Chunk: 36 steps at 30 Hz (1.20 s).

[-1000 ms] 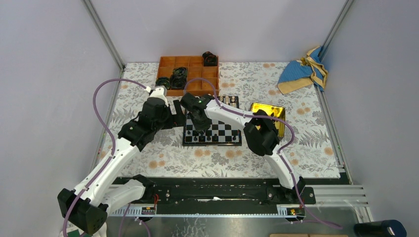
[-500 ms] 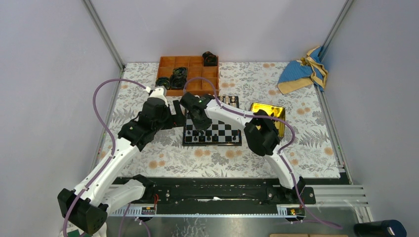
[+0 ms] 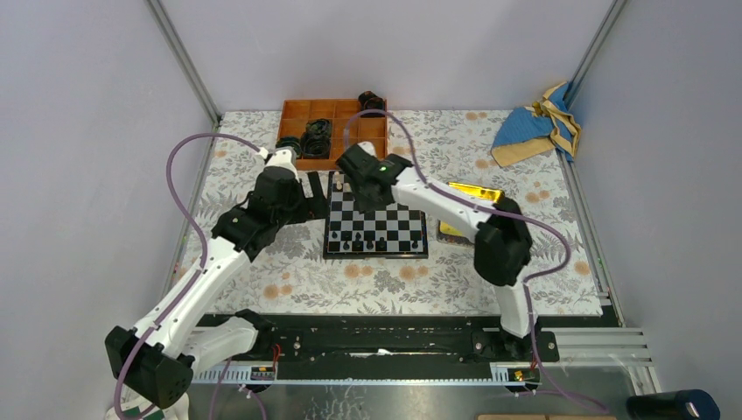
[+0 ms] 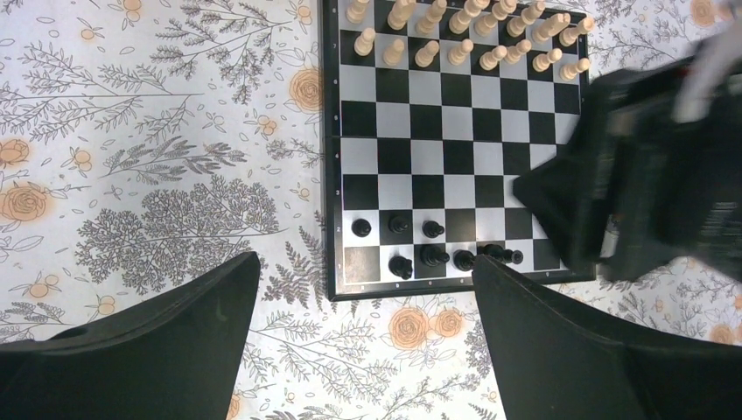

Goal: Set up the chess pieces on the board
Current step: Place the chess piece on the chessboard, then pick up the chess piece from the storage box.

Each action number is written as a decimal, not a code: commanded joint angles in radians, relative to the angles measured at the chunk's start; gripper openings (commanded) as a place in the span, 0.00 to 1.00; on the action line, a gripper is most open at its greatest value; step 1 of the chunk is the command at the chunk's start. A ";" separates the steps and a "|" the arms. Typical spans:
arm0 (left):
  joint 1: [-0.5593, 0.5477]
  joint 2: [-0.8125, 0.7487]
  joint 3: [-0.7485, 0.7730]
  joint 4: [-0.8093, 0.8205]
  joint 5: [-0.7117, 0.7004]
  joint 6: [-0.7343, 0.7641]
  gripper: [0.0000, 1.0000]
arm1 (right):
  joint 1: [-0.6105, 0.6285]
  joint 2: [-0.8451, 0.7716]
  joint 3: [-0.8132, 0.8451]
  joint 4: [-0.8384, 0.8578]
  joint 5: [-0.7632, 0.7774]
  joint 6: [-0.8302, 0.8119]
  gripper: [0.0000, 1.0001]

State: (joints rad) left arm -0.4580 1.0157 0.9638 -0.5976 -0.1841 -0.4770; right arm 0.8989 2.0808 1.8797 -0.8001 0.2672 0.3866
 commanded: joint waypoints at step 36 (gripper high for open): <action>0.111 0.001 -0.017 0.064 -0.156 -0.012 0.99 | -0.651 -0.297 -0.596 0.343 0.206 0.117 0.54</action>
State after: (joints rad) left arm -0.3569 1.0401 0.9627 -0.5758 -0.3019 -0.5053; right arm 0.2592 1.7527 1.2572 -0.4957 0.4599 0.4957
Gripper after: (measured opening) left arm 0.989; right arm 0.547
